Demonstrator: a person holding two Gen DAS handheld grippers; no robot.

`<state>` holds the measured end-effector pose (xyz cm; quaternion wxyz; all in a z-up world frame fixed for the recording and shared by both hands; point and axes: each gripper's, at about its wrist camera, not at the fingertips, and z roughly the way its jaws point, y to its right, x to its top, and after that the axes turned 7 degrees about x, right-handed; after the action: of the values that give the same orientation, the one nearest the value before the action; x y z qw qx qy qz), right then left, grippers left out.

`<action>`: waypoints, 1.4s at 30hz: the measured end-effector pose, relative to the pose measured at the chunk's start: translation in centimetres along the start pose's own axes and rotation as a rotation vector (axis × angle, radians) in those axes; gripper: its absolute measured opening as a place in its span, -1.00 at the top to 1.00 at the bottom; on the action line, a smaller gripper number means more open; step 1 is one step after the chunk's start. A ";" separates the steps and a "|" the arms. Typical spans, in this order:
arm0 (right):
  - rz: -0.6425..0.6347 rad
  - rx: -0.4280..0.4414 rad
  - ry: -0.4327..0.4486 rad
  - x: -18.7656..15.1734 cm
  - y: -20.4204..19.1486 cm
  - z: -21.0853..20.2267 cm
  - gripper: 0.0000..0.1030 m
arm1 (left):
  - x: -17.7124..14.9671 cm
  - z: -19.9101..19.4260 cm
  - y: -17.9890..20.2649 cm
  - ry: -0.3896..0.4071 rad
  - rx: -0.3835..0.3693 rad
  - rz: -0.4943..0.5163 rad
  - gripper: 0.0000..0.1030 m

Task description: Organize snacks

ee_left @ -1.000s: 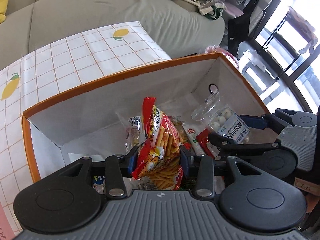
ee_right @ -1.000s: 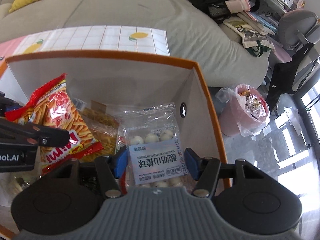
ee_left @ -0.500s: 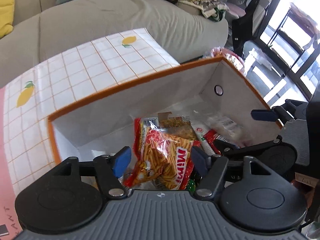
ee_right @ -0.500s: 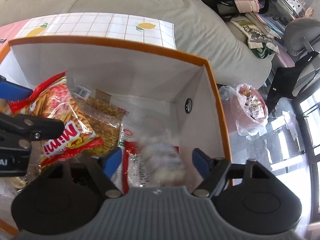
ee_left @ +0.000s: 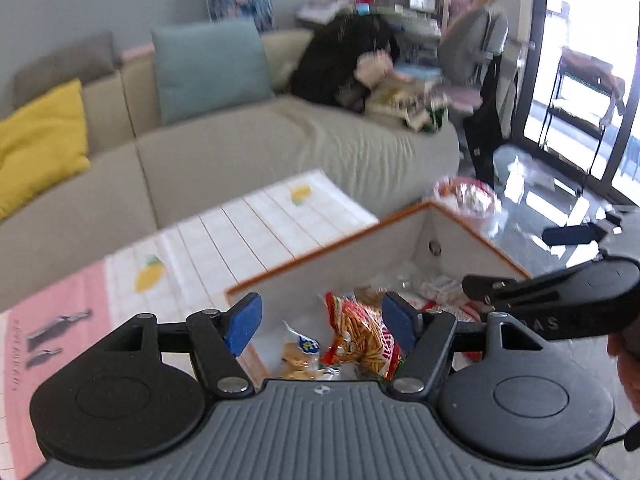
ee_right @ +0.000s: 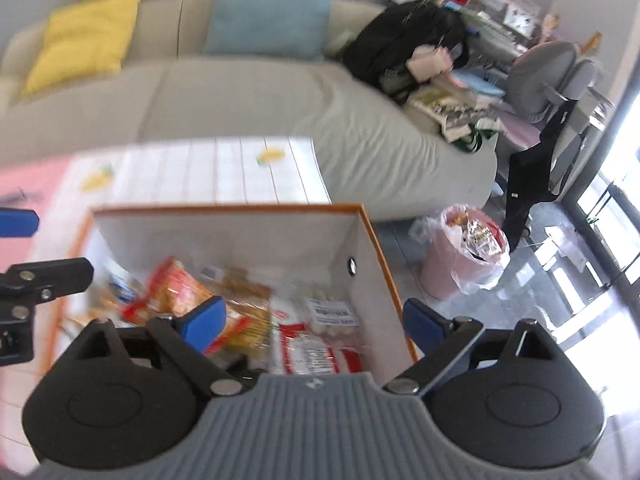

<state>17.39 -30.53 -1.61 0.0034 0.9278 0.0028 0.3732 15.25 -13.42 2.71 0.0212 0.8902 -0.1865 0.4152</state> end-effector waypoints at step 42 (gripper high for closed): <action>0.080 0.071 0.084 -12.6 -8.1 -10.6 -0.93 | -12.0 -8.7 -1.4 -0.083 0.168 -0.106 -0.60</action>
<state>0.96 -22.52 -2.71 -0.0445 0.9101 -0.0209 0.4114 2.33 -6.66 -0.43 -0.0394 0.9139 -0.1042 0.3904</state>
